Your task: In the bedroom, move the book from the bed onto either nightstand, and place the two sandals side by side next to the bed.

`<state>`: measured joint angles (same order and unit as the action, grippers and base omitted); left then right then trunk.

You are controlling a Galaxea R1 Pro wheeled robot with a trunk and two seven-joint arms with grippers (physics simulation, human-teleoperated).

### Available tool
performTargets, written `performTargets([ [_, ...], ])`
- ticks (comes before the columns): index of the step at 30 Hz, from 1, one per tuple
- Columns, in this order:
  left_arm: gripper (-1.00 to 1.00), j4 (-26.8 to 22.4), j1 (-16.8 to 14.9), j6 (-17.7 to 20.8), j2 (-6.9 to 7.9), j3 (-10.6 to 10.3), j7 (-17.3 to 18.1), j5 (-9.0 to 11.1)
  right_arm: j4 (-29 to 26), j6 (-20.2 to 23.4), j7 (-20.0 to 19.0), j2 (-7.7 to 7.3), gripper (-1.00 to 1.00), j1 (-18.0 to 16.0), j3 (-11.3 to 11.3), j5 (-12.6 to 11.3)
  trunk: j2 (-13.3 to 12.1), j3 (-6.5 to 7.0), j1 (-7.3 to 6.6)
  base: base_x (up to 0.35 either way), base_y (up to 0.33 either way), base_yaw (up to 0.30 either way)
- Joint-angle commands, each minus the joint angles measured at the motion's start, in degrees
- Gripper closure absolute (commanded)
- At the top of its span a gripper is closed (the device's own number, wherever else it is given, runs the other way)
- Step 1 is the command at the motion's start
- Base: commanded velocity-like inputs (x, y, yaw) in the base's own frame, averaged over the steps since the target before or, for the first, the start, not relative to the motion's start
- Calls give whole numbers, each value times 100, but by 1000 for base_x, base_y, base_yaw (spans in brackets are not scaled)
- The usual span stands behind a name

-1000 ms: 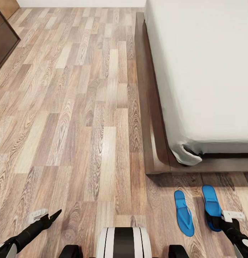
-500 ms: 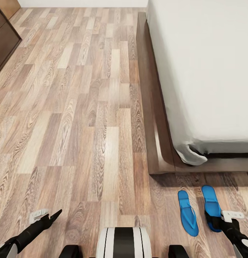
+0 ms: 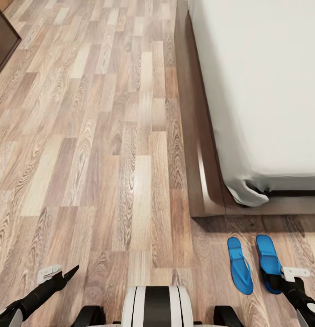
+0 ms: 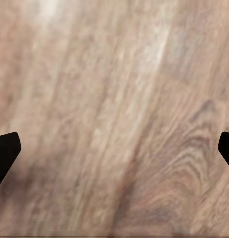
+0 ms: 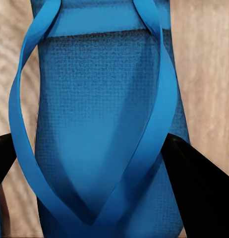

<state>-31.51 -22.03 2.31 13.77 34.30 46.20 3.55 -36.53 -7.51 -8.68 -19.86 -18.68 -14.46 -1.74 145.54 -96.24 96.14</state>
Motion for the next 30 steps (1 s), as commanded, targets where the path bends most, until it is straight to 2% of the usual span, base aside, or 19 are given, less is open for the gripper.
performTargets([
  [1, -100, 4, -3, 24, -1, 15, 29, 23, 5, -15, -36, 3, 100, -3, -23, -20, 2, -25, 1, 0, 0, 0],
  [12, -100, 4, -3, 24, -5, 15, 29, 20, 2, -14, -50, 2, 100, -4, -25, -20, 17, -269, 30, 0, 0, 0],
  [18, -100, 4, -5, 17, -5, 15, 38, 22, -11, -105, -57, 8, 100, 3, -36, -33, 17, -269, 30, 0, 0, 0],
  [21, -100, 4, -3, 16, -5, 15, 38, 23, -6, -580, -62, 8, 100, 9, -39, -54, 17, -269, 30, 0, 0, 0],
  [23, -100, 4, -3, 16, -5, 15, 38, 23, -2, -739, -67, 8, 100, 11, -35, -60, 17, -269, 30, 0, 0, 0],
  [30, -100, 4, -4, 17, -5, 15, 38, 23, 2, -827, -63, 3, 100, 8, -31, -63, 17, -269, 30, 0, 0, 0],
])
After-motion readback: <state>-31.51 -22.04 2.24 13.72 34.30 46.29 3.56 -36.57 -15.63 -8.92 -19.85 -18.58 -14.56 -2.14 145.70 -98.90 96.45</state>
